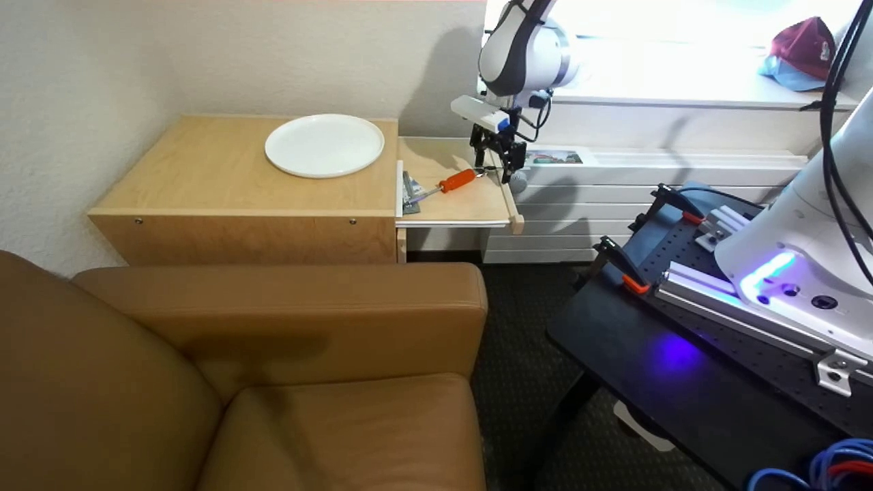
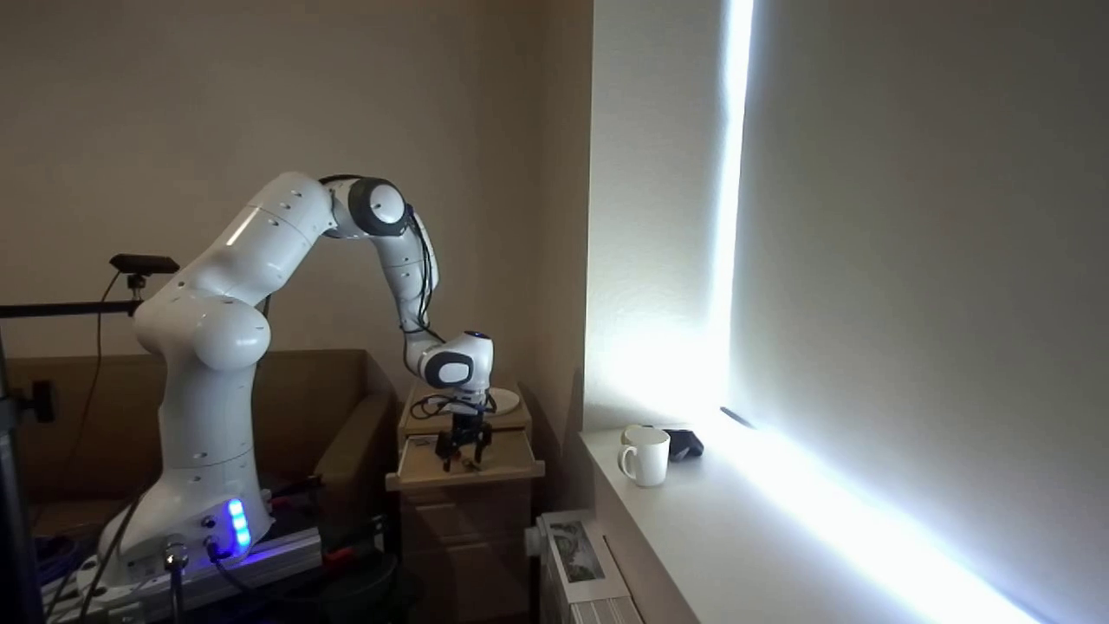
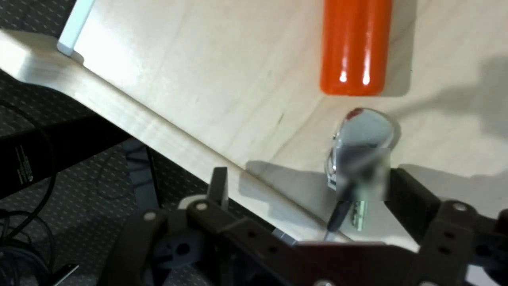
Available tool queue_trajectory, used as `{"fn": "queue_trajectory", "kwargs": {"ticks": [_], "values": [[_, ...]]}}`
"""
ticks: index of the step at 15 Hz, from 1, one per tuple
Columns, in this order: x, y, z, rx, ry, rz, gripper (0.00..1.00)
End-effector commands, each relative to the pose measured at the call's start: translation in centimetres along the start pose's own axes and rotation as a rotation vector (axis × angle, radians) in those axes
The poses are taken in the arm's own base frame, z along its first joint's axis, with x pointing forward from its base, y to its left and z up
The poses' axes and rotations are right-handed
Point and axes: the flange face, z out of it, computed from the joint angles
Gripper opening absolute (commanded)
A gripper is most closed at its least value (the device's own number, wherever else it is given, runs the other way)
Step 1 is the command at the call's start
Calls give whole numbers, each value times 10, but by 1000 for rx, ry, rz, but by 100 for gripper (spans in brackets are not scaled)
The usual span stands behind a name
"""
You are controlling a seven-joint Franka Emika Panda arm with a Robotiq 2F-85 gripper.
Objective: Move the keys from the pullout table to the plate
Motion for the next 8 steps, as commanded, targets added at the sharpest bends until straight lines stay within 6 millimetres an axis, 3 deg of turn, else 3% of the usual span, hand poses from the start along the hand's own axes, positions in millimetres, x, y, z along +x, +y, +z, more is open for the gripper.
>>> {"fn": "queue_trajectory", "kwargs": {"ticks": [1,2,4,8], "values": [[-9,-8,13,39,25,-14,100],[-10,-11,11,62,31,-18,100],[-8,-16,9,84,37,-21,72],[-1,-22,8,101,49,-12,44]]}}
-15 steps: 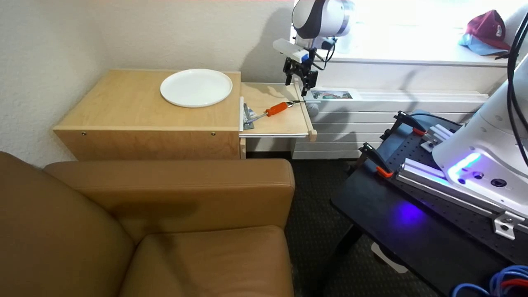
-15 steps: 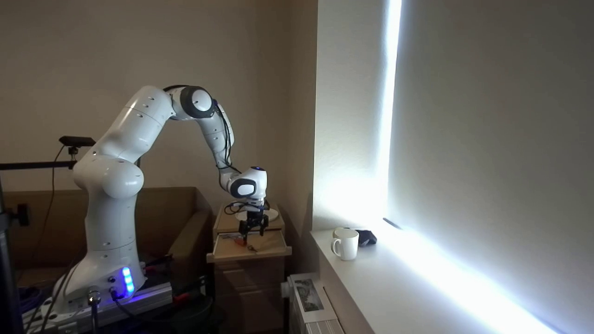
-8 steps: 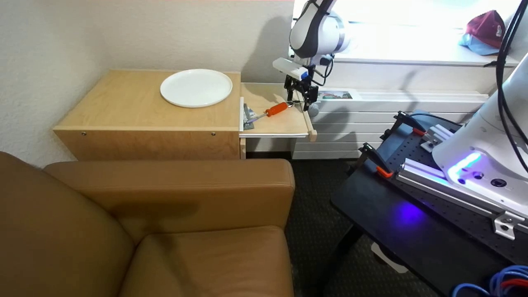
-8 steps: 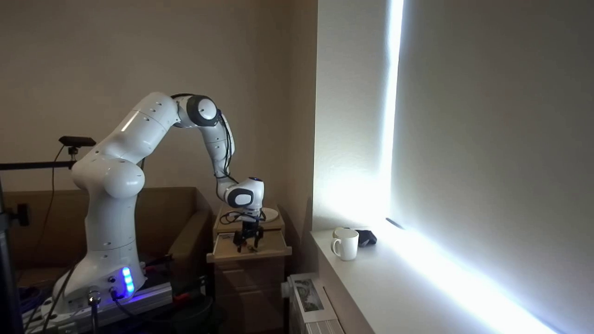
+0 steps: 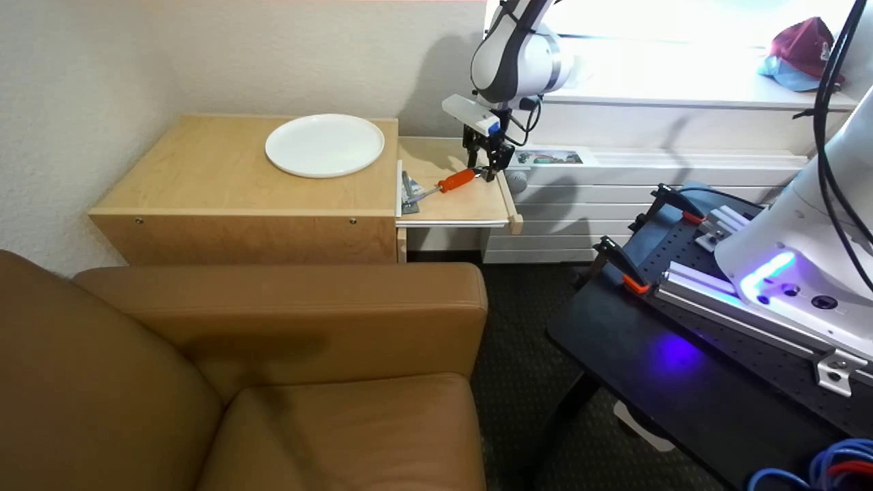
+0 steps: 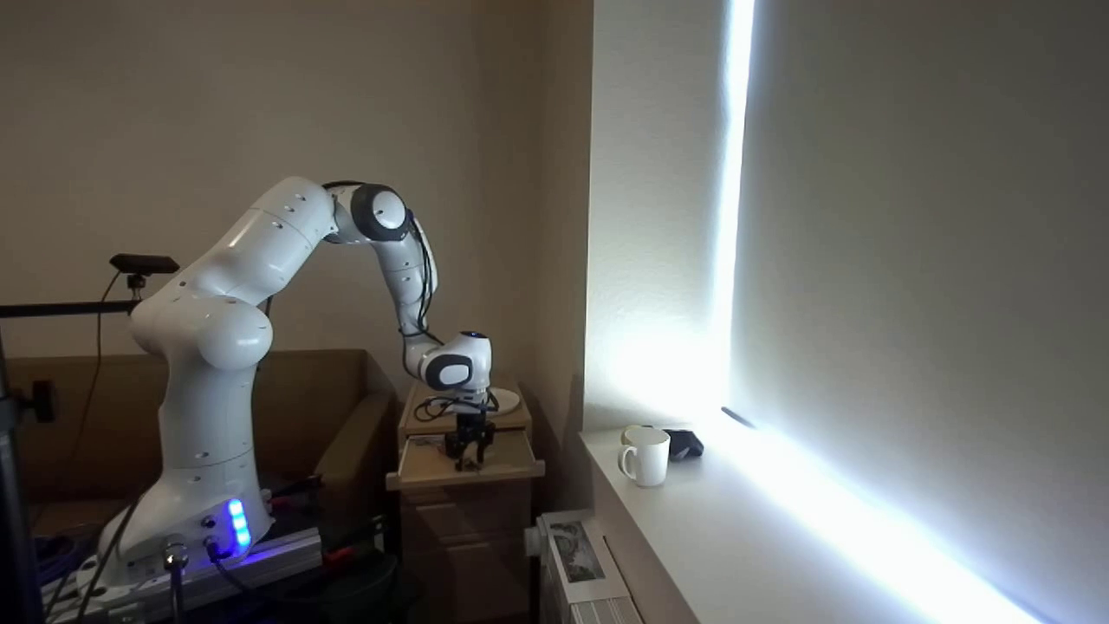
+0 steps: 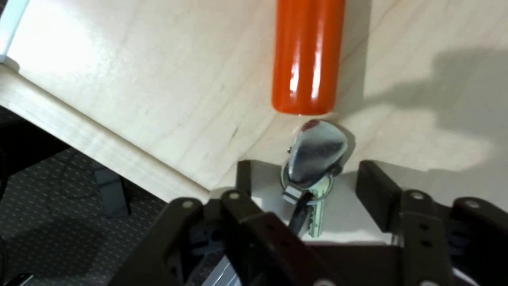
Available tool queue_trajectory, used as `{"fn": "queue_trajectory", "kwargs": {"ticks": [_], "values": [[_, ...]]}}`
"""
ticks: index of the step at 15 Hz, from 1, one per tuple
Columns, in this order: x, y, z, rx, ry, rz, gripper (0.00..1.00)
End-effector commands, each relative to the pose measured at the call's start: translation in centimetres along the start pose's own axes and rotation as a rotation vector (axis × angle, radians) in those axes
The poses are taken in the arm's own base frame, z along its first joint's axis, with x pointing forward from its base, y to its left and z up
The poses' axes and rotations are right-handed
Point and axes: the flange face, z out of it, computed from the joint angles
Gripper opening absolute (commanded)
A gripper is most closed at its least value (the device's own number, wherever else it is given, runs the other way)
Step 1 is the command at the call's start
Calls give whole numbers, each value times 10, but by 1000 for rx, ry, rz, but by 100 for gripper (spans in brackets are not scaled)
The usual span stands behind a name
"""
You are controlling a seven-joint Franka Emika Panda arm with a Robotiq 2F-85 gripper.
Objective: Move the keys from the pullout table to the plate
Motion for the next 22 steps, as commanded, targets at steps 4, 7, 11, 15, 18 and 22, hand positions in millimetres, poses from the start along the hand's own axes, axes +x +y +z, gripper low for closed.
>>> {"fn": "queue_trajectory", "kwargs": {"ticks": [4,7,11,15,18,22], "values": [[16,-7,7,17,34,20,18],[14,-4,-2,-8,23,3,6],[-2,-1,-43,5,41,-98,2],[-33,5,-107,20,89,-271,2],[-66,9,-167,82,151,-441,2],[-94,-6,-202,157,165,-504,2]]}}
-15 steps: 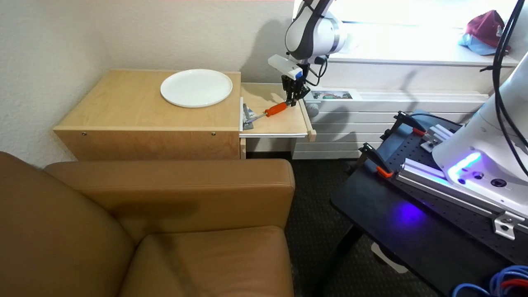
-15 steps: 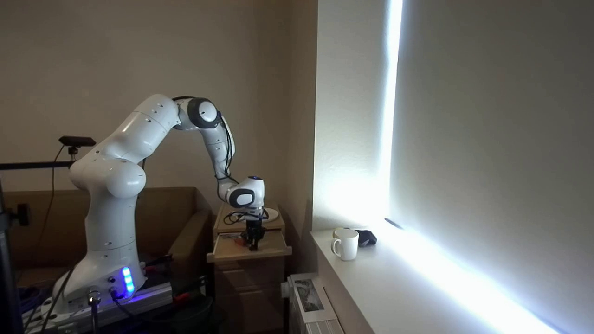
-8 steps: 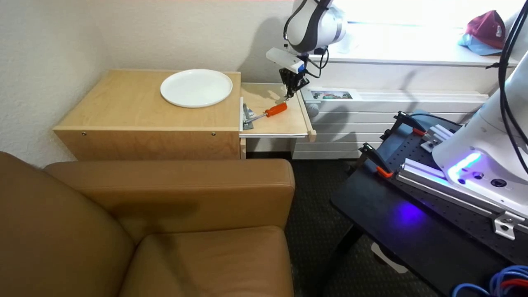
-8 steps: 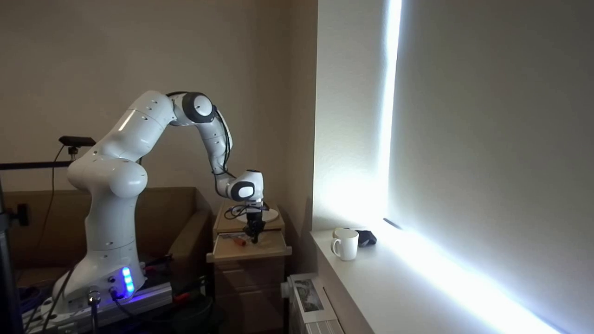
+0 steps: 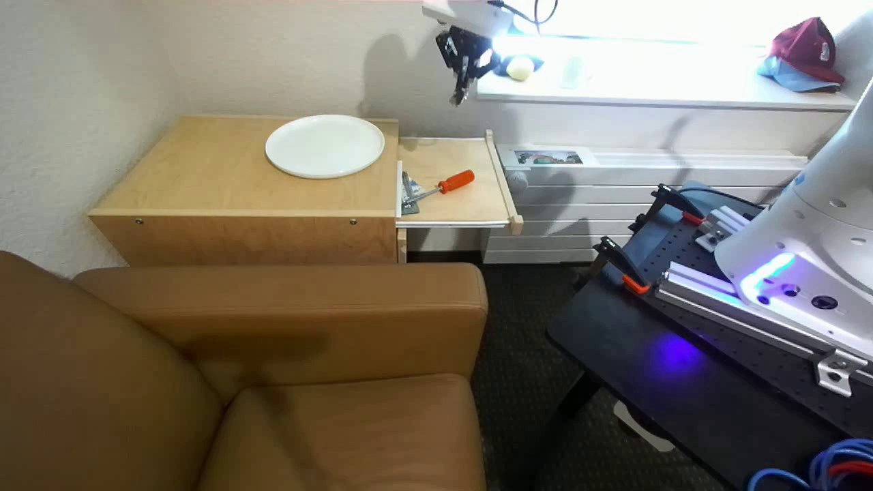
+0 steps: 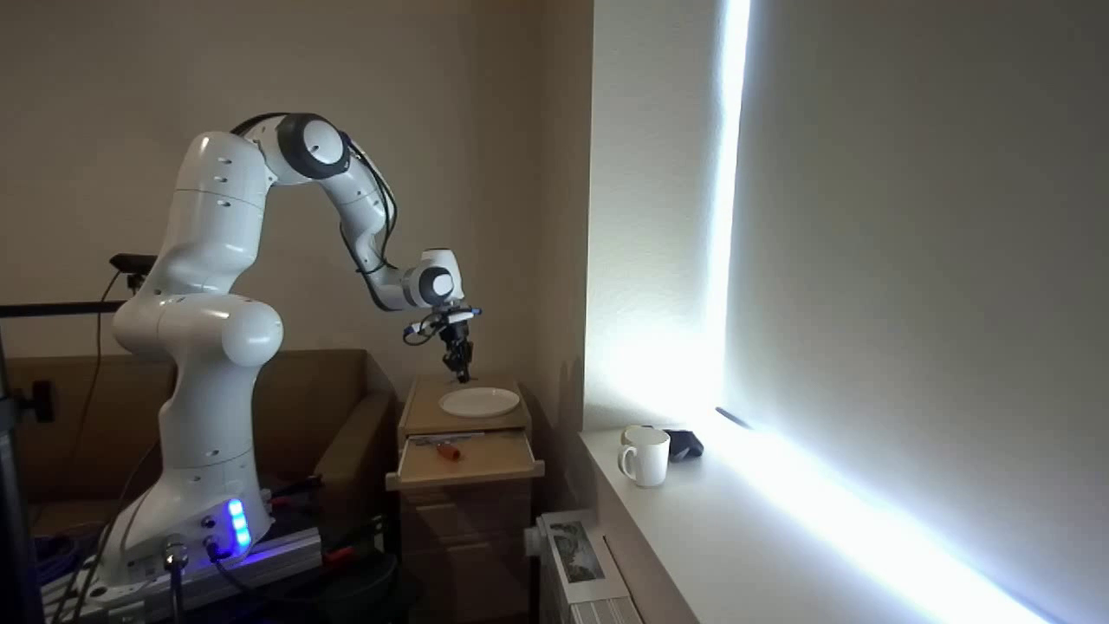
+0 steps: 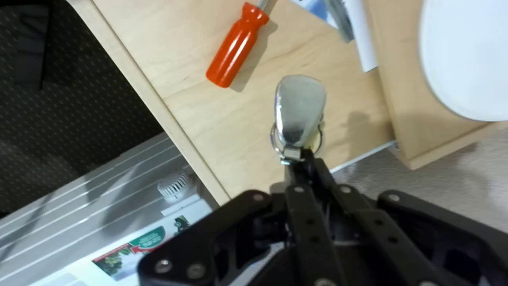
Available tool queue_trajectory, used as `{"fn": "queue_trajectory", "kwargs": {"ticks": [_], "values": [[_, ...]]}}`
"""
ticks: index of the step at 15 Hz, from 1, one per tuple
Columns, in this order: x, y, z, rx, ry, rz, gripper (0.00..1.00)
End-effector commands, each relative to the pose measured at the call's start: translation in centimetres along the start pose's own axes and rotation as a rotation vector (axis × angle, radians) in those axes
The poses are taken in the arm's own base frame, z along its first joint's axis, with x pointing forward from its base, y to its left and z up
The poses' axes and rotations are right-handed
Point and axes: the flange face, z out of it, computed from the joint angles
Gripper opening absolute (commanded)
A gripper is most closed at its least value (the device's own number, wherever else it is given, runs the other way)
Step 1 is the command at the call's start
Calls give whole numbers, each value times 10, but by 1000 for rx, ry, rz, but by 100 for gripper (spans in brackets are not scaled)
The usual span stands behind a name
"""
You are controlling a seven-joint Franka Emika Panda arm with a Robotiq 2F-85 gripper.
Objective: Move the keys from the pullout table to the plate
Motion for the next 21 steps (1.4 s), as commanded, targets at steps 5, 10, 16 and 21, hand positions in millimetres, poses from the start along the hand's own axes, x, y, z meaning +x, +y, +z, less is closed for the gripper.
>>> {"fn": "queue_trajectory", "kwargs": {"ticks": [5,10,16,21], "values": [[0,1,-4,-7,-7,2,2],[-28,-43,40,-6,-13,63,2],[-96,-135,30,129,-32,124,2],[-110,-140,28,140,-41,114,2]]}}
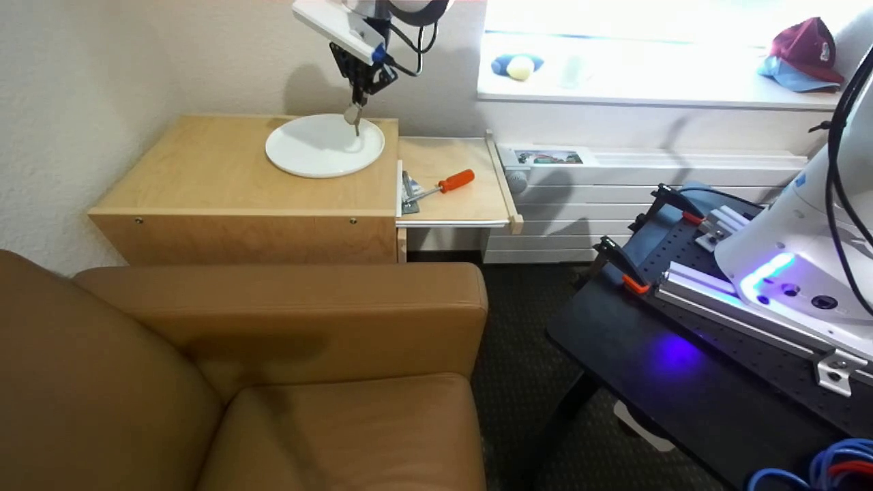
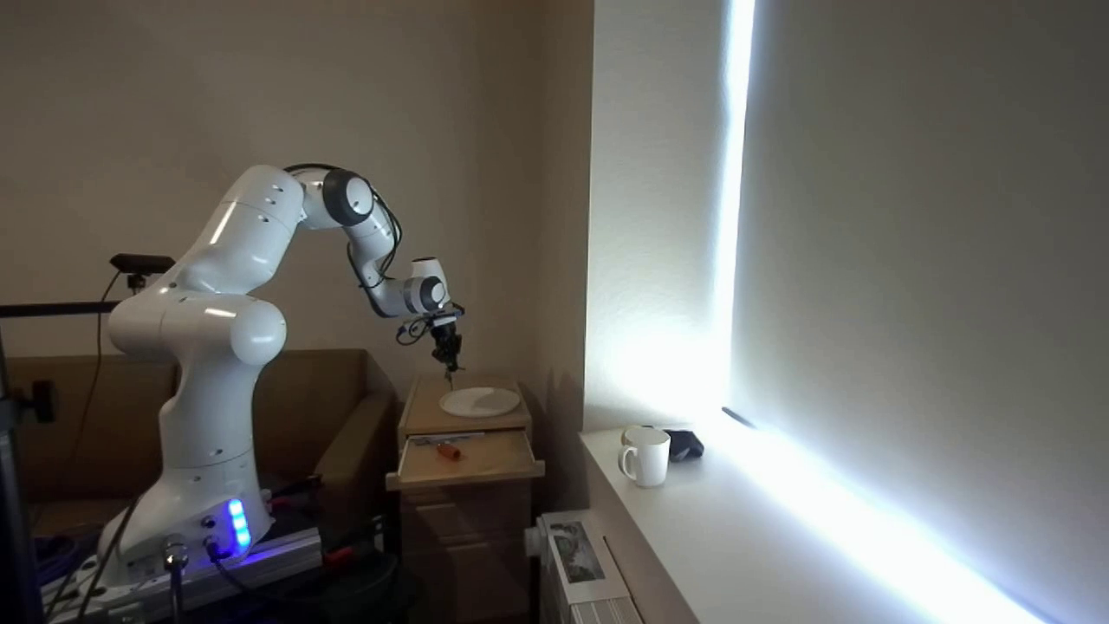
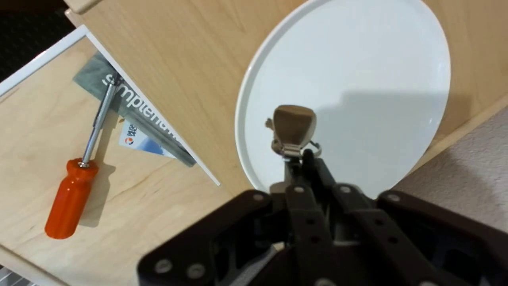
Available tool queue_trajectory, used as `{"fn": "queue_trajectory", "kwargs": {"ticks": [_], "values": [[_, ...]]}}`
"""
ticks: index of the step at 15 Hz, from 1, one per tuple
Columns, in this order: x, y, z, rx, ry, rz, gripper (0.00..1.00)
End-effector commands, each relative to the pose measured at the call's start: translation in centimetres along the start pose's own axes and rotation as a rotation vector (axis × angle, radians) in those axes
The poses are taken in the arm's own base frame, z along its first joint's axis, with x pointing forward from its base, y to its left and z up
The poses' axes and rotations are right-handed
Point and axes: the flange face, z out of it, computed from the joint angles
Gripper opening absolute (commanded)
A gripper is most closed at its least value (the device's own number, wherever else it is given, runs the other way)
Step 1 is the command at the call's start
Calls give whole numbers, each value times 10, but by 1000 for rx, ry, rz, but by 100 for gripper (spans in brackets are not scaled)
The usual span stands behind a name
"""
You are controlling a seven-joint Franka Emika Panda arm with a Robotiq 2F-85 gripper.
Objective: Move the keys from the pullout table to the plate
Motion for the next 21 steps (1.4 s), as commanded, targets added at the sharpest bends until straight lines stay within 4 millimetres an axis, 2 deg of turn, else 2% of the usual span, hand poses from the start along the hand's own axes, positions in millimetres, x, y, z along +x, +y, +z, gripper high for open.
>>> {"fn": "queue_trajectory", "kwargs": {"ticks": [1,3,6,12,15,16,17,21], "values": [[8,7,14,-19,28,3,2],[16,3,38,-2,43,59,2],[15,-10,61,-5,4,187,2],[1,-48,84,67,-1,321,2],[-5,-49,102,53,18,339,2],[-6,-48,110,45,25,341,33],[-5,-45,116,28,31,343,34],[3,-39,131,-4,41,365,61]]}}
